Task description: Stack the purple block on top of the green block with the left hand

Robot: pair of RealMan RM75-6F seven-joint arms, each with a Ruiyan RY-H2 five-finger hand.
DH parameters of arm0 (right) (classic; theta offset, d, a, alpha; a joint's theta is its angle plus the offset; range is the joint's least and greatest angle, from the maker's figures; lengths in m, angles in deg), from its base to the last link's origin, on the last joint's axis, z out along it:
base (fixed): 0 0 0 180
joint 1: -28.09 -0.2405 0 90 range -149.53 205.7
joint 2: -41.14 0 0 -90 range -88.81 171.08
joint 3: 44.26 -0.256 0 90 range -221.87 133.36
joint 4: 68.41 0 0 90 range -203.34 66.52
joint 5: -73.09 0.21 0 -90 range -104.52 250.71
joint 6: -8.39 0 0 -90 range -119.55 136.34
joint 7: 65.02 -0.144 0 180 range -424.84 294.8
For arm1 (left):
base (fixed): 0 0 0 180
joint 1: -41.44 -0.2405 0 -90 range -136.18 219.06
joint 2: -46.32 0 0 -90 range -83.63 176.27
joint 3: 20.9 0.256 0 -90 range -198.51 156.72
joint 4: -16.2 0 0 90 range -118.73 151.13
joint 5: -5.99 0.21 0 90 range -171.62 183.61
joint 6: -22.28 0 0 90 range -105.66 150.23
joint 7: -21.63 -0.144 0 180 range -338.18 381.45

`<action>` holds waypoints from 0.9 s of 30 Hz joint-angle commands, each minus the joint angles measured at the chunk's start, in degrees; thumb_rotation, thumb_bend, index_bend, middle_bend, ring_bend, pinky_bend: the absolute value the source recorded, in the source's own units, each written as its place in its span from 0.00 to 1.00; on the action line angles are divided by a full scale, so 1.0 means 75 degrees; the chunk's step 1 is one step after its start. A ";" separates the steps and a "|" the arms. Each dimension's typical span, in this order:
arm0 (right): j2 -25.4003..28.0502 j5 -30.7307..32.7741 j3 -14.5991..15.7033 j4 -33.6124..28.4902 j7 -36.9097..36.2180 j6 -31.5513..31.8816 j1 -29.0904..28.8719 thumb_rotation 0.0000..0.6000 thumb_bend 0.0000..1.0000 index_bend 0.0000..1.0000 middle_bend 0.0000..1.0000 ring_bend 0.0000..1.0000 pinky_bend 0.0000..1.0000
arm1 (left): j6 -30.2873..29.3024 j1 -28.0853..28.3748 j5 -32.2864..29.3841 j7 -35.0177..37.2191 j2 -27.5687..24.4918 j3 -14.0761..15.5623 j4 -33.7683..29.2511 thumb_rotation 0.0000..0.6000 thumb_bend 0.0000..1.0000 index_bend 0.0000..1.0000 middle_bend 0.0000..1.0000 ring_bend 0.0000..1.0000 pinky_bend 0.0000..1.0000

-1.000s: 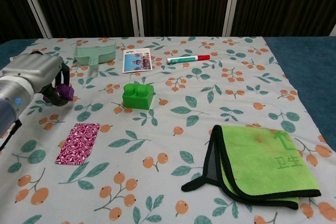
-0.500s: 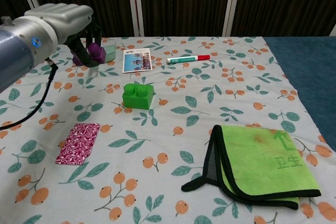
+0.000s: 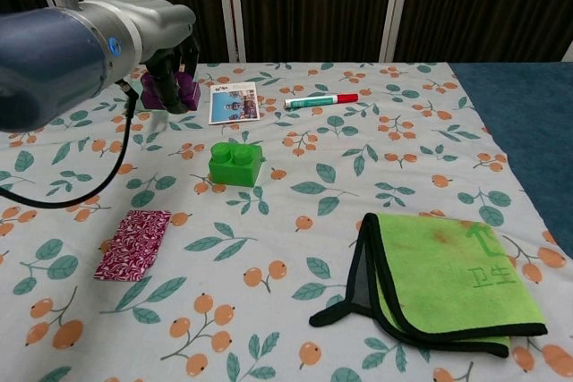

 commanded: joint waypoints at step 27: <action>-0.0155 0.0347 -0.0095 0.0057 0.0352 -0.0280 -0.0127 1.00 0.17 0.10 0.05 0.01 0.04 | 0.1540 0.0989 0.0074 0.1621 0.1304 0.0545 0.2684 1.00 0.47 0.58 0.48 0.17 0.06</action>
